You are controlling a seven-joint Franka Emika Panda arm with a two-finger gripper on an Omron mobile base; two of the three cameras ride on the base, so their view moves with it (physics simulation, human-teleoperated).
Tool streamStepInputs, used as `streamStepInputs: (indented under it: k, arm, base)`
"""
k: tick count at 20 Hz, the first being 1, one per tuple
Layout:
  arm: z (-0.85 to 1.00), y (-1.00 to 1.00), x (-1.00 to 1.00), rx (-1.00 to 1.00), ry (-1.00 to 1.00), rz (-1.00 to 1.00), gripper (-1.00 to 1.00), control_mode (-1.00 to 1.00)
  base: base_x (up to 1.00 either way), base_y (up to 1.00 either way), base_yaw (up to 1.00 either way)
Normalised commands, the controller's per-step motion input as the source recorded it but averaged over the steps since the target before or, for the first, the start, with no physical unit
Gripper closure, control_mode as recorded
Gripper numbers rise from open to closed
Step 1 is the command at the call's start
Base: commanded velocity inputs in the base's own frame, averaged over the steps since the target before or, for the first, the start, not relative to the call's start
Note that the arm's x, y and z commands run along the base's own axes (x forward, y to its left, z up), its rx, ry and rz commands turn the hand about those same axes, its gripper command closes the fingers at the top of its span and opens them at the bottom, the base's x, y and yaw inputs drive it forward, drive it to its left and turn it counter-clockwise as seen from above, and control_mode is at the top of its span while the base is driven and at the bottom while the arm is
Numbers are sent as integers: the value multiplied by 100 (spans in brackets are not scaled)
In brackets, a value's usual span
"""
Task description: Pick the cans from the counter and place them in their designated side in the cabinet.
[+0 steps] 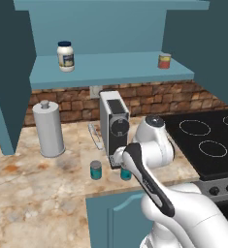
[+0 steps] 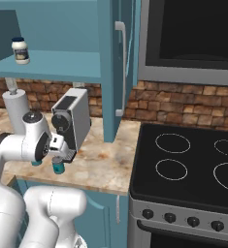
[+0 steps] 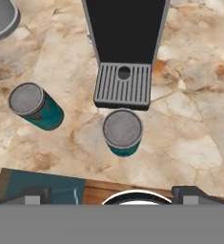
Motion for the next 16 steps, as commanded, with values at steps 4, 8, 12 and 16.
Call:
streamStepInputs:
  k: [4, 8, 12, 16]
  arm:
    - [-13, 0, 7, -2, 0, 0, -100, -100]
    - [-10, 0, 13, 0, 0, 0, -100, -100]
    - [-7, 0, 22, 0, 0, 0, -100, -100]
    - [-5, 0, 27, 0, 0, 0, -100, -100]
  base:
    - [0, 0, 0]
    - [0, 0, 0]
    - [0, 0, 0]
    - [0, 0, 0]
